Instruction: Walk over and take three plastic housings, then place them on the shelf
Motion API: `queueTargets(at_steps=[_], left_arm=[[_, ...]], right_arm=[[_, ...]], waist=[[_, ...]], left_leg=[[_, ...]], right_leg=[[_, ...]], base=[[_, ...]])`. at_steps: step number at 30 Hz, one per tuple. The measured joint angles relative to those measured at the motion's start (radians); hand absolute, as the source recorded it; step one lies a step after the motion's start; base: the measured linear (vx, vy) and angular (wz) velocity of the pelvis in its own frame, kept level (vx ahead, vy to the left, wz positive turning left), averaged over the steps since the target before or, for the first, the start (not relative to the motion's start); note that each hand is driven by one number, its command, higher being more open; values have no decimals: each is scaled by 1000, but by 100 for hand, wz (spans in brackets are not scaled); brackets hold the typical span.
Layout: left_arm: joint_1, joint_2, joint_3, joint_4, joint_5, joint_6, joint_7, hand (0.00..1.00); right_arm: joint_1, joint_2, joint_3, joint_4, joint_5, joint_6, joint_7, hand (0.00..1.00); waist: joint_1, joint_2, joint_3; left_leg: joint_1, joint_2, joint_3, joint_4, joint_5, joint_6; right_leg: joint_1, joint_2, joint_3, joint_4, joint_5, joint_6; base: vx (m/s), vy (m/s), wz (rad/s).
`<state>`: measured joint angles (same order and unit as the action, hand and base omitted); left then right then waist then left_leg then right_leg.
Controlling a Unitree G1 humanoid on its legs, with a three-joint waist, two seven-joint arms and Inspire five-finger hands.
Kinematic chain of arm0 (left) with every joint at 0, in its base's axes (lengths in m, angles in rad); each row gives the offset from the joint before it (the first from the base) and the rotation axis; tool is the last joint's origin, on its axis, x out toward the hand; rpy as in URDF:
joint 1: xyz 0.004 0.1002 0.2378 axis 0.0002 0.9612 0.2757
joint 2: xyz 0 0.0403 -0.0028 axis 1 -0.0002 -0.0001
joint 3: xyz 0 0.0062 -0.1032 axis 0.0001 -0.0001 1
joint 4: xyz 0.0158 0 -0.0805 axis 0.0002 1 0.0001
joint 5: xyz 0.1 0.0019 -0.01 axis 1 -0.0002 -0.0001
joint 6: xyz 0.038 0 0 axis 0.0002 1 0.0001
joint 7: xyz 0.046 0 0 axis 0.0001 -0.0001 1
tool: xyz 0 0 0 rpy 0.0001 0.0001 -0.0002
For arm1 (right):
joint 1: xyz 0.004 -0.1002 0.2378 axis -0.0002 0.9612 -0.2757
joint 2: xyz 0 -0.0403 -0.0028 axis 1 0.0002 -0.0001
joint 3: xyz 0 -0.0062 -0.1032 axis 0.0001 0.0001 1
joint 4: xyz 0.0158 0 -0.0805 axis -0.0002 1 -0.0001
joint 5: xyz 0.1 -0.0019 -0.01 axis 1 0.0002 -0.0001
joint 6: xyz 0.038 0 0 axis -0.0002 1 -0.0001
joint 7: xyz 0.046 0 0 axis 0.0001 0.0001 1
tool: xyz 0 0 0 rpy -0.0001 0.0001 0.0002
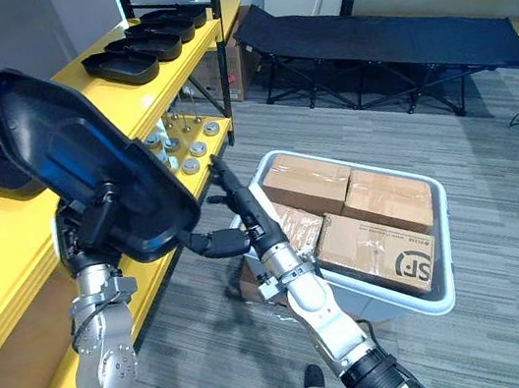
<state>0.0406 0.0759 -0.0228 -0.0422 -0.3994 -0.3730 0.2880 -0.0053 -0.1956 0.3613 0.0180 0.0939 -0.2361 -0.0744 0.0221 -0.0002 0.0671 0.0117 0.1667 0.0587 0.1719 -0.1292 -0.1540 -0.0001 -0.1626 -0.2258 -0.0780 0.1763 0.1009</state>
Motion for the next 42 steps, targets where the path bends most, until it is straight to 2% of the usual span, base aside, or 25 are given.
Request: queueTargets(at_steps=[4,8,9,12,13,15,22,27,30,31,32,34,38,42], left_arm=[[15,0,97,-1,248,0,209,0],[16,2,144,-2,377,2,310,0],[16,2,149,-2,407,3,326,0],[17,4,160,-2,484,4,356,0],[17,4,157,-2,488,4,350,0],[24,4,158,-2,488,4,336,0],[120,-24,158,-59,400,-14,290,0],[133,-66,158,-162,364,-15,291,0],[141,-79,159,-235,358,-15,281,0],[167,-82,165,-291,351,-15,270,0],[179,-85,172,-309,341,-15,259,0],[224,-107,223,-362,299,-17,215,0],[291,-119,310,-367,229,-21,180,0],[347,-120,341,-368,196,-20,155,0]], right_arm=[[58,-5,-103,-64,-3,13,-46,100],[71,-7,-178,-77,7,9,-63,100],[71,-7,-188,-78,30,3,-56,100],[83,-8,-197,-105,281,-31,78,100],[104,-7,-203,-133,328,-34,125,100],[131,-3,-218,-165,347,-35,160,100],[230,48,-346,-180,344,-35,151,100],[182,55,-326,-126,344,-44,140,100],[124,57,-275,-55,303,-64,93,100],[94,57,-233,-21,269,-75,72,100],[87,56,-223,-15,260,-77,61,100],[56,56,-165,-7,204,-80,21,100],[-12,56,-148,14,137,-85,-21,100],[-36,56,-152,14,138,-85,-40,100]], waist=[[0,-5,1],[-2,-14,1],[-2,-14,1],[-2,-14,1],[-3,-14,1],[-10,-14,1],[-34,-13,9],[-23,-13,17],[8,-13,18],[34,-9,28],[46,-8,29],[86,-8,31],[138,-15,32],[145,-28,32]], left_leg=[[6,0,10,-1,-1,-1],[10,0,19,-2,-3,0],[11,0,21,-2,-3,-1],[8,0,32,-2,-3,0],[8,0,32,-2,-3,-1],[8,0,33,-3,-4,0],[12,0,48,-6,-10,2],[-12,-4,4,-10,-2,3],[-41,-15,-53,-21,20,4],[-49,-19,-89,-26,31,3],[-52,-20,-103,-28,34,3],[-63,-26,-154,-41,49,1],[-75,-36,-204,-46,62,2],[-74,-37,-203,-51,65,6]], right_leg=[[-2,1,10,0,0,0],[-3,1,16,0,0,0],[-5,1,19,0,0,0],[-16,1,30,0,1,1],[-16,1,30,0,1,1],[-16,1,32,0,1,2],[-23,1,43,0,0,2],[-14,-5,-2,-1,-4,1],[-10,-15,-58,-1,-7,2],[6,-19,-96,-1,-10,4],[11,-19,-110,-1,-13,4],[33,-22,-165,-1,-24,9],[55,-27,-214,-1,-34,14],[54,-28,-214,-1,-35,12]], base=[[0,0,-5],[-4,4,-6],[-17,17,-10],[-13,17,-9],[0,0,0],[0,0,0],[5,21,-5],[-12,1,25],[-20,-18,62],[0,-14,61],[-13,-22,77],[-4,-19,68],[-15,11,45],[-5,8,2]])
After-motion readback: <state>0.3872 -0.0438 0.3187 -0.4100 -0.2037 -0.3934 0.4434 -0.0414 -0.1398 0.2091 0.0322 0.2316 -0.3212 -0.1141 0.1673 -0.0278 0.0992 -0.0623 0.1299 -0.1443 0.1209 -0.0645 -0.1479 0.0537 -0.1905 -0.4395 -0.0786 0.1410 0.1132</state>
